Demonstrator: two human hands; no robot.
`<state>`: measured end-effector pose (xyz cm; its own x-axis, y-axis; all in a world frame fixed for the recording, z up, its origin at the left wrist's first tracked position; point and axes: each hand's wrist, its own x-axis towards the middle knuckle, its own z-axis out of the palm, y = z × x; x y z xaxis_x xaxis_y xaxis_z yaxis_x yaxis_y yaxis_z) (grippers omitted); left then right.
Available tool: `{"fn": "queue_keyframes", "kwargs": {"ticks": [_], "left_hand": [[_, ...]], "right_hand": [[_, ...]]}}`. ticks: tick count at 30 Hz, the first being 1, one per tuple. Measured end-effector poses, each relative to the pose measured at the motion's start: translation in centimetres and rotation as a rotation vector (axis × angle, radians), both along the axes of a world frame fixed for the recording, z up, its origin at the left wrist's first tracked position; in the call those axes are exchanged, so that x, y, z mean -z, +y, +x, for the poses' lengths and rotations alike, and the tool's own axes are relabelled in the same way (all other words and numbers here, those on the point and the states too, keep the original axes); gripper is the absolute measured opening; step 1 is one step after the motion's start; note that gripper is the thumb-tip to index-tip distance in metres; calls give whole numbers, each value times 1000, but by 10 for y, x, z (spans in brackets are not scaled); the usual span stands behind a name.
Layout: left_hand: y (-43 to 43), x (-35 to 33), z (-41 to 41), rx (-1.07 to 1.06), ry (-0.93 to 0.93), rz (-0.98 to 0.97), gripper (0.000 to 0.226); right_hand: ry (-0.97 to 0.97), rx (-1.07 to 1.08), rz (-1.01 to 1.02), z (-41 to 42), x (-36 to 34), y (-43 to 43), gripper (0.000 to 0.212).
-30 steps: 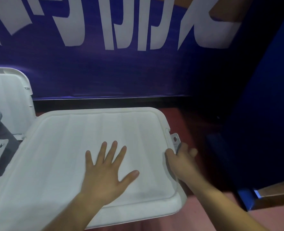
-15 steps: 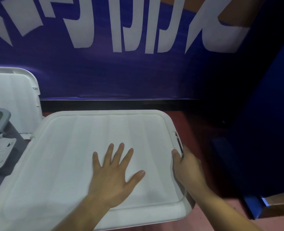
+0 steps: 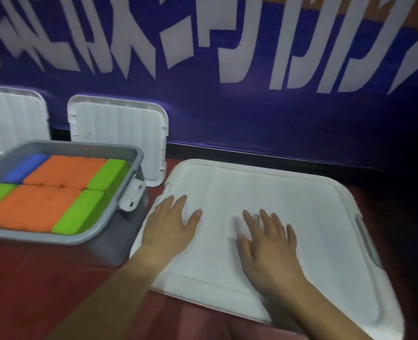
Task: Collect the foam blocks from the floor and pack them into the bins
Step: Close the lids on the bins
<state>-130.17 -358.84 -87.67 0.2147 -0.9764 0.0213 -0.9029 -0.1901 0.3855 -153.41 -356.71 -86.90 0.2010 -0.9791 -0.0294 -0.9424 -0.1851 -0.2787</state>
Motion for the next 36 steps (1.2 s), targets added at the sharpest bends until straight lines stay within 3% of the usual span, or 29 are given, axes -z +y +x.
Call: {"fn": "queue_keyframes", "kwargs": {"ticks": [4, 8, 11, 18, 22, 27, 32, 36], "left_hand": [[-3, 6, 56, -143, -36, 68, 85], [-11, 23, 82, -221, 401, 186, 122], [-14, 32, 85, -282, 527, 189, 122], [-11, 22, 72, -159, 305, 35, 70], [-10, 23, 75, -109, 315, 41, 87], [-8, 19, 72, -78, 227, -50, 60], [-9, 23, 70, -19, 166, -89, 69], [-9, 14, 66, -28, -18, -125, 77]], "right_hand": [[81, -165, 22, 55, 18, 3, 59], [91, -186, 51, 73, 21, 2, 58], [88, -178, 71, 77, 21, 3, 60], [72, -168, 68, 76, 21, 3, 62], [70, -181, 47, 77, 23, 2, 61], [71, -189, 33, 77, 28, 2, 67], [50, -189, 27, 78, 29, 2, 64], [16, -167, 18, 77, 19, 0, 63]]}}
